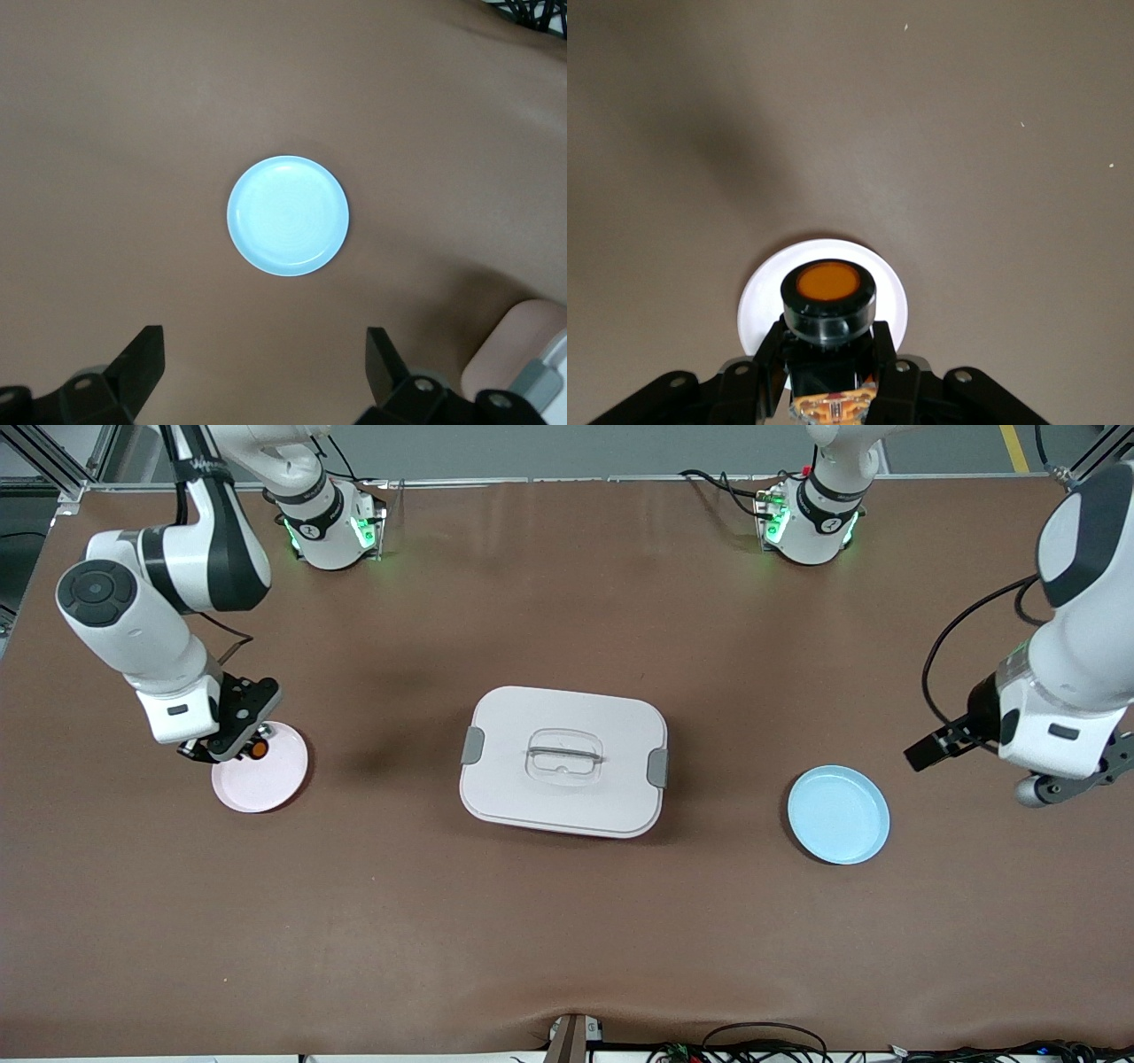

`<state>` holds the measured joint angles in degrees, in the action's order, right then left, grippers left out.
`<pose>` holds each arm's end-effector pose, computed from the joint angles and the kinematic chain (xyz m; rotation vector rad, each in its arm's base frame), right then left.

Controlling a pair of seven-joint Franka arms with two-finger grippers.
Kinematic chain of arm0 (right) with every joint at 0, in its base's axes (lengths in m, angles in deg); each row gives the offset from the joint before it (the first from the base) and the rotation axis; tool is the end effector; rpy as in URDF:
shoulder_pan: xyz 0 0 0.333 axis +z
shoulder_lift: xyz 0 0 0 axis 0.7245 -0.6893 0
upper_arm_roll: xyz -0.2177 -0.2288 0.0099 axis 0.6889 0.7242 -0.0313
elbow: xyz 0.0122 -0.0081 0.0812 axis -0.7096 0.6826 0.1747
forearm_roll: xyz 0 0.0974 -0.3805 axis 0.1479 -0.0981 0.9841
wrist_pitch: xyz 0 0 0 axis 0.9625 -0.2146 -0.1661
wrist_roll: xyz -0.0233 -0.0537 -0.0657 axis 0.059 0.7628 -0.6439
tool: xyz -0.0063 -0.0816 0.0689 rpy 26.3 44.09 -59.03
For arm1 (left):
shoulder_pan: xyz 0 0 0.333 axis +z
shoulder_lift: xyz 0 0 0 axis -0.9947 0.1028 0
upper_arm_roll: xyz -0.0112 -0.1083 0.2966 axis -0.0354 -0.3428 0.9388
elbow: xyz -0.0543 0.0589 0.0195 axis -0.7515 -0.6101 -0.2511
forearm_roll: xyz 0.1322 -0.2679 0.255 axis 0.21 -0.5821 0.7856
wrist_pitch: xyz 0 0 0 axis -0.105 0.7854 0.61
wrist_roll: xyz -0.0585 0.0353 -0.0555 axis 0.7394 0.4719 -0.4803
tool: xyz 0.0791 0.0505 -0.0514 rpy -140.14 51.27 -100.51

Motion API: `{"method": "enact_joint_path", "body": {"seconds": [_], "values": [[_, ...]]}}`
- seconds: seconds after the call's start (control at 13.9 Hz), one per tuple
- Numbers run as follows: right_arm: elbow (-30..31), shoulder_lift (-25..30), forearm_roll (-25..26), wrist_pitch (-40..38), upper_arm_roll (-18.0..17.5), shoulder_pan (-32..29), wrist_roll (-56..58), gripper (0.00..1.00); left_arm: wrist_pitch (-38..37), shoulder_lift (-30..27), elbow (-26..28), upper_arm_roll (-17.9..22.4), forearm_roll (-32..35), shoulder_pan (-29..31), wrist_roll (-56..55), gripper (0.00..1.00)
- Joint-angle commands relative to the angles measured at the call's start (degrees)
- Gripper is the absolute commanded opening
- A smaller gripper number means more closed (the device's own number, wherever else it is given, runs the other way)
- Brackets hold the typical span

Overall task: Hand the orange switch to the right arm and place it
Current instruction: 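Lower the switch with the right gripper onto the white plate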

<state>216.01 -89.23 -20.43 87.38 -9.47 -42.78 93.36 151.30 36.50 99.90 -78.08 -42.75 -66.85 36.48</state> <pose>0.5425 0.0256 0.3849 2.4910 1.6181 0.0446 0.6271 -0.0825 0.5740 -2.9969 -0.5631 -0.0271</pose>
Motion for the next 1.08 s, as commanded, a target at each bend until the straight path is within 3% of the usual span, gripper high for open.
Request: {"method": "enact_joint_path", "body": {"seconds": [0.0,0.14,0.36,0.58,1.01], "values": [[1.87,-1.68,2.05,3.44,-1.13,-4.34,5.09,0.03,-1.42,-3.33,0.92,-0.34,0.34,2.34,6.46,1.00],[2.04,-4.58,3.19,5.89,-1.13,-6.45,6.51,0.03,-2.21,-5.43,1.54,1.75,-0.11,0.78,10.07,1.00],[3.71,-8.28,7.23,12.30,-1.13,-8.04,7.30,0.03,-3.45,-10.35,4.95,11.76,-6.41,-6.34,14.81,1.00],[4.24,-11.09,7.68,14.60,-1.13,-8.83,7.74,0.04,-3.36,-15.10,9.17,18.45,-8.89,-10.73,21.75,1.00],[4.24,-16.55,7.77,17.85,-1.13,-9.62,8.44,0.05,-3.36,-21.26,15.25,23.03,-13.12,-15.23,24.59,1.00]]}}
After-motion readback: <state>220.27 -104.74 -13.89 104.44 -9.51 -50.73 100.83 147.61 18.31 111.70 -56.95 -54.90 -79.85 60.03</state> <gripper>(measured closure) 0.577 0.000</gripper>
